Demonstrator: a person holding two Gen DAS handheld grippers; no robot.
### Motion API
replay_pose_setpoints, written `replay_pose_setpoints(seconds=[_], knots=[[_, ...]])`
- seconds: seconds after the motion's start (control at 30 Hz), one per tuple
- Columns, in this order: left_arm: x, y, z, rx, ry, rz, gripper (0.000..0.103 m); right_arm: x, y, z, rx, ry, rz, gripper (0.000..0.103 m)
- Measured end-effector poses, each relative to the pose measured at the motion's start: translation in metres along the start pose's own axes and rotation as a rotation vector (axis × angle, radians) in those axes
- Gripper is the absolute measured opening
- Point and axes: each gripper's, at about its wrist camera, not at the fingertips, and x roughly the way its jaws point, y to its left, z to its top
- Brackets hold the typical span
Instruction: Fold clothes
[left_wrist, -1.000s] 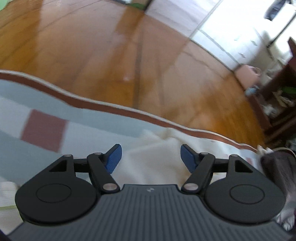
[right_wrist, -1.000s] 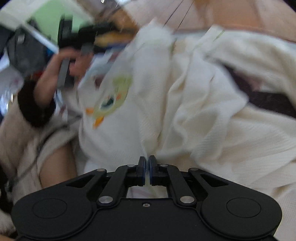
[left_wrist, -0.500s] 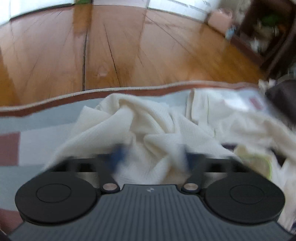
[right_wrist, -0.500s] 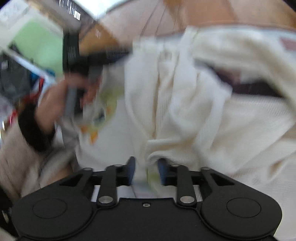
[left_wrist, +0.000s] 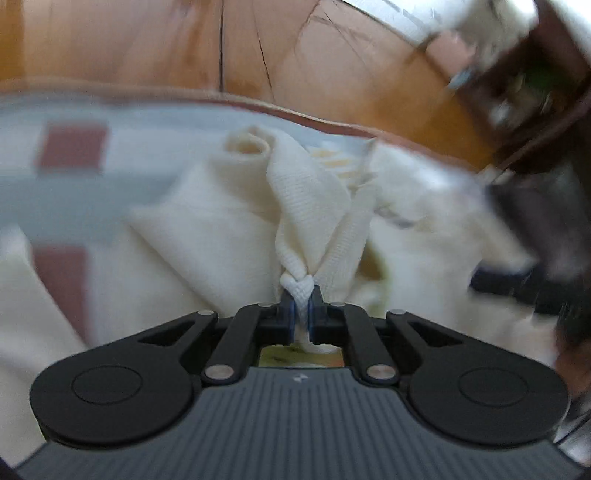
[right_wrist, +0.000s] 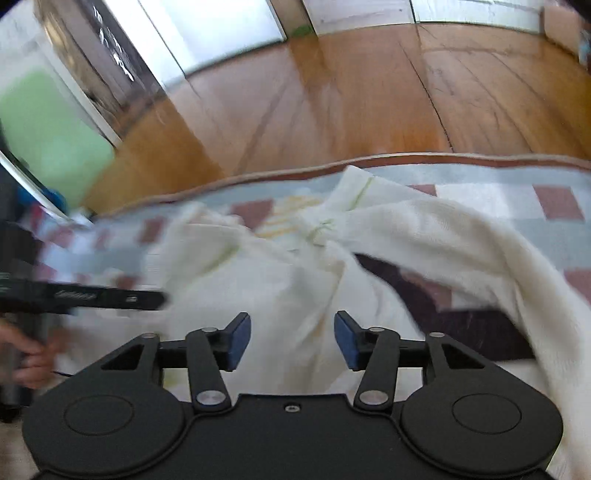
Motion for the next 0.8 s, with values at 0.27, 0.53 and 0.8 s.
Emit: replay_pose_setpoints(seconds=[0.27, 0.53, 0.8], knots=[[0.000, -0.010, -0.008, 0.151, 0.040, 0.005, 0.010, -0.019, 0.024, 0.005, -0.160, -0.205, -0.115, 0.004], [-0.006, -0.015, -0.006, 0.149, 0.036, -0.193, 0.031, -0.136, -0.002, -0.020, -0.106, -0.284, -0.189, 0.004], [-0.047, -0.016, 0.002, 0.196, -0.248, -0.217, 0.050, -0.094, -0.015, -0.074, -0.117, 0.039, -0.112, 0.005]])
